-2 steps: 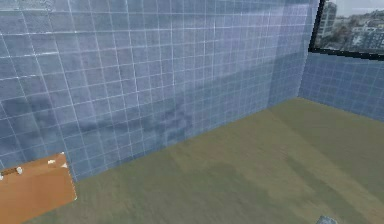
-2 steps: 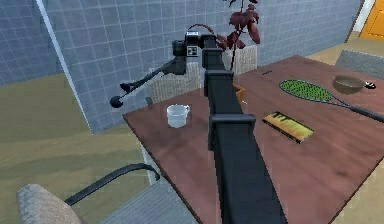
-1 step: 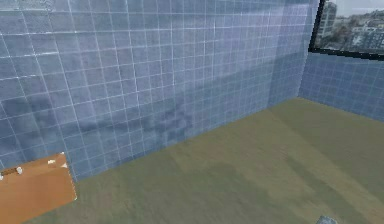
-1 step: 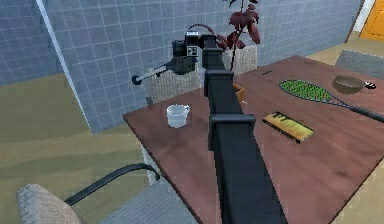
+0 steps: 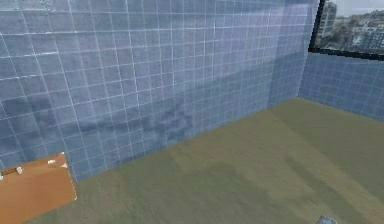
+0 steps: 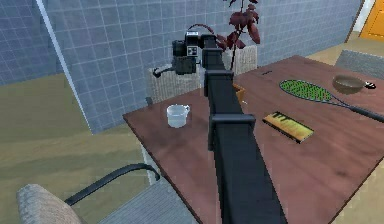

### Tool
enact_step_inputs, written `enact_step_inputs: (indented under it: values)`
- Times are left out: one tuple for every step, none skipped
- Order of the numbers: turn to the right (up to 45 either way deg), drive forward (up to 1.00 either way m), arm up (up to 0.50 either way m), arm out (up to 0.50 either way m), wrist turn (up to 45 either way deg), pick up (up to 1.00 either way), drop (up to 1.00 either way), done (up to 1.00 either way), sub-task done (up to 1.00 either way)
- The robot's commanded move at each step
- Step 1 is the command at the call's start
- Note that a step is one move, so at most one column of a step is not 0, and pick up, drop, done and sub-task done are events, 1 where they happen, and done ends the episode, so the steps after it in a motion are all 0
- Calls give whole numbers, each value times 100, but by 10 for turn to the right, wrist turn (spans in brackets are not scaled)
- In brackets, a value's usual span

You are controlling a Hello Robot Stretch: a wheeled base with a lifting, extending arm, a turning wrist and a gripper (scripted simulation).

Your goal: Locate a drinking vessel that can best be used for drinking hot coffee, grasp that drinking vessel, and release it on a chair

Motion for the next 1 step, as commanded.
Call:
enact_step_inputs:
  values:
    - [0,0,-30,0,0,0,0,0,0]
